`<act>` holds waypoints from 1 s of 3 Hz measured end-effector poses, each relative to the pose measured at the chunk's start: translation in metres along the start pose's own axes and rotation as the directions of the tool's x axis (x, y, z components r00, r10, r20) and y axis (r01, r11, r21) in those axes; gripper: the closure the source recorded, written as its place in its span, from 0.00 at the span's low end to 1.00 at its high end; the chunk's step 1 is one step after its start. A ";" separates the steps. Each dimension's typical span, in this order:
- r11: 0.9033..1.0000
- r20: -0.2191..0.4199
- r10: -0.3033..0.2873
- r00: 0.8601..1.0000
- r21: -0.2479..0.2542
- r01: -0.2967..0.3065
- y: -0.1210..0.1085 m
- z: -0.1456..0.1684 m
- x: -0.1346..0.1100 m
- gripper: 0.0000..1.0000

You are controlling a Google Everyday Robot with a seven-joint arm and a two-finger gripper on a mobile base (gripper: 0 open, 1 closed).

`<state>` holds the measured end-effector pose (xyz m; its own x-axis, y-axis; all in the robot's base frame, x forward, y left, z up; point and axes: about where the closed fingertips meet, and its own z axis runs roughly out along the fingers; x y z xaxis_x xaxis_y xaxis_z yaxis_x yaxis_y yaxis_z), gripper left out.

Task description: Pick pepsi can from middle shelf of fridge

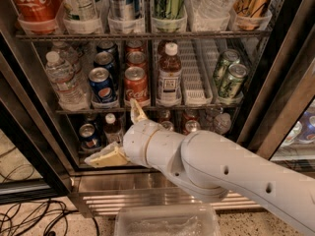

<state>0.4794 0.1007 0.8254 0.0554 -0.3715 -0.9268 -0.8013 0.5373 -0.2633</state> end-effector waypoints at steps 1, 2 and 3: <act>0.999 0.015 0.001 1.000 0.047 -0.001 -0.002 0.007 0.001 0.00; 0.999 0.092 -0.009 0.996 0.039 0.006 0.038 0.033 -0.007 0.00; 0.999 0.167 0.001 0.986 0.041 -0.008 0.071 0.058 -0.021 0.00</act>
Offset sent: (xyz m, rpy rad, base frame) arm 0.0597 0.0208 -0.0255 0.1145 -0.1952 -0.4982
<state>0.4564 0.1907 0.8109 0.1530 -0.2394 -0.9588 -0.7769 0.5705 -0.2664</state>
